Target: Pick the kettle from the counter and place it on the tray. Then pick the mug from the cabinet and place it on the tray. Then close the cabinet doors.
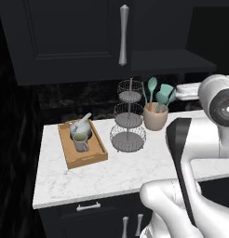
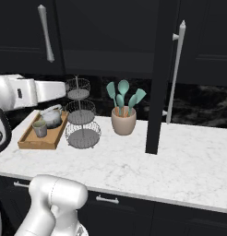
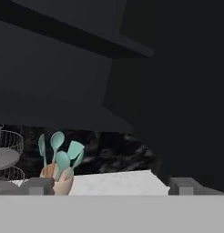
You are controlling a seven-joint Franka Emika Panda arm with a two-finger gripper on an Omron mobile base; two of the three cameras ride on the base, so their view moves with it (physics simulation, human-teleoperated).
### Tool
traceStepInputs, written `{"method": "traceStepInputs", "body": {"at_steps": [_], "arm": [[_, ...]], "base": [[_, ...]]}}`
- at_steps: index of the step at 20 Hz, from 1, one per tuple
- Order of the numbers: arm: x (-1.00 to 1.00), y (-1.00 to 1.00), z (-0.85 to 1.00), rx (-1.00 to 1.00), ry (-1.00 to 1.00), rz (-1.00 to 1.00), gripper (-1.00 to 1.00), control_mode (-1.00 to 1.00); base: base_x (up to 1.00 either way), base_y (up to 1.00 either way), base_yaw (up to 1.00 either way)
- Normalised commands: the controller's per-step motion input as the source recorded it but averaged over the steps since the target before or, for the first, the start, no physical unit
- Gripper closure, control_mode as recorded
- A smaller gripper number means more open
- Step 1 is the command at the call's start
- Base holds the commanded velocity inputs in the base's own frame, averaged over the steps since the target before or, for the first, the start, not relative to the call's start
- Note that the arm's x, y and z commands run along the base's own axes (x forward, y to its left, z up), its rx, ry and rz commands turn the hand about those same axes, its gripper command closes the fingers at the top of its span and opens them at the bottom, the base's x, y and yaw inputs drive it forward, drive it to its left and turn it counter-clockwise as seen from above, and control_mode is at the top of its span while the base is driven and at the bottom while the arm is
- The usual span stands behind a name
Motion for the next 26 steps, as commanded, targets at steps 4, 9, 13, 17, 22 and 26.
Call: {"method": "traceStepInputs", "body": {"at_steps": [4, 9, 13, 17, 22, 26], "arm": [[-0.08, -0.47, -0.02, 0.53, -0.37, -0.24, -1.0, -1.0], [-0.07, -0.31, 0.0, 0.53, -0.51, -0.31, -1.0, -1.0], [-0.22, -0.21, 0.0, 0.54, -0.55, -0.31, -1.0, -1.0], [-0.27, -0.32, -0.04, 0.41, -0.59, -0.25, -1.0, -1.0], [-0.21, -0.39, -0.16, 0.29, -0.41, -0.27, -1.0, -1.0], [-0.09, -0.4, -0.15, 0.33, -0.31, -0.16, -1.0, -1.0]], "base": [[0.0, 0.0, 0.0], [0.0, 0.0, 0.0], [0.0, 0.0, 0.0], [0.0, 0.0, 0.0], [0.0, 0.0, 0.0], [0.0, 0.0, 0.0]]}}
